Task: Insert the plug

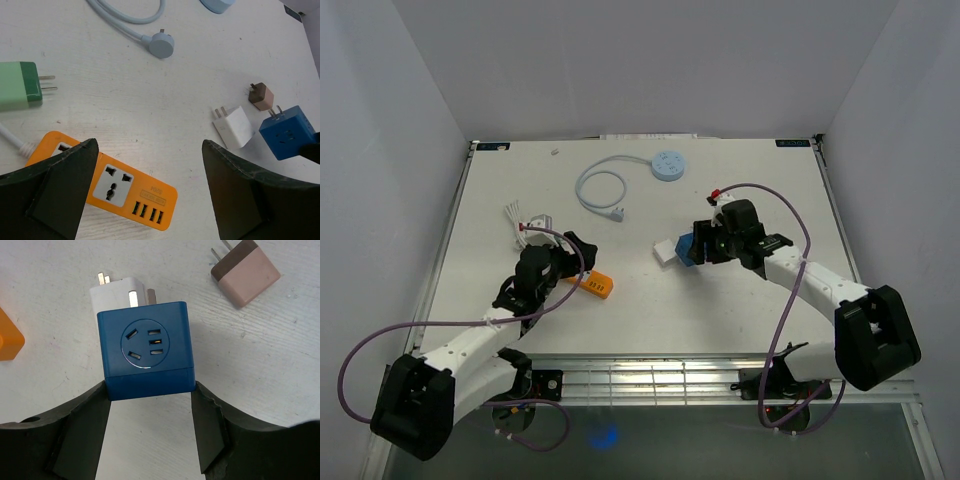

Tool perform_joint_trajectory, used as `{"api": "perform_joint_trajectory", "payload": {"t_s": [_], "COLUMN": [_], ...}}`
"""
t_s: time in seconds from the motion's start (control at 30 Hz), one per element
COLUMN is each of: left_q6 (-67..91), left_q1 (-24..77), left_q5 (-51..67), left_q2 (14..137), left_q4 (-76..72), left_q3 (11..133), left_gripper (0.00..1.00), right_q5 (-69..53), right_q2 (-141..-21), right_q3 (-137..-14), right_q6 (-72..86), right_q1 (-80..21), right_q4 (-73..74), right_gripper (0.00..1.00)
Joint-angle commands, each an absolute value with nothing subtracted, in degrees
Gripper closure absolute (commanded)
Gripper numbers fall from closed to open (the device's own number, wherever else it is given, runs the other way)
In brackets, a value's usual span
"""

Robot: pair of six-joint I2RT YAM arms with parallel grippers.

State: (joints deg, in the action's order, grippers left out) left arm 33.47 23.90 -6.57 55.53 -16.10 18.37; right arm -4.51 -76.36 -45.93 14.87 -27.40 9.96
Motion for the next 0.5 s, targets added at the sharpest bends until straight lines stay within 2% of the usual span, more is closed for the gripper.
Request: {"api": "perform_joint_trajectory", "payload": {"t_s": [0.0,0.2,0.3,0.47], "left_q6": [31.46,30.68,28.92,22.95], "left_q1": [24.43,24.52,25.13,29.69], "left_q5": [-4.66,-2.38,4.73,11.86], "left_q2": [53.79,51.42,52.03,50.28], "left_q4": [-18.19,-19.94,-24.68,-47.77], "left_q3": [19.43,17.67,17.23,8.37], "left_gripper": [0.05,0.05,0.02,0.02], "right_q5": [-7.47,-11.59,-16.34,-22.67], "right_q2": [-76.03,-71.02,-70.66,-72.15], "right_q3": [-44.65,-42.18,-44.55,-52.45], "right_q6": [15.03,15.56,14.42,12.31], "right_q1": [-27.33,-27.33,-27.33,-27.33], "right_q4": [6.06,8.78,13.61,22.04], "right_gripper": [0.72,0.72,0.72,0.73]}}
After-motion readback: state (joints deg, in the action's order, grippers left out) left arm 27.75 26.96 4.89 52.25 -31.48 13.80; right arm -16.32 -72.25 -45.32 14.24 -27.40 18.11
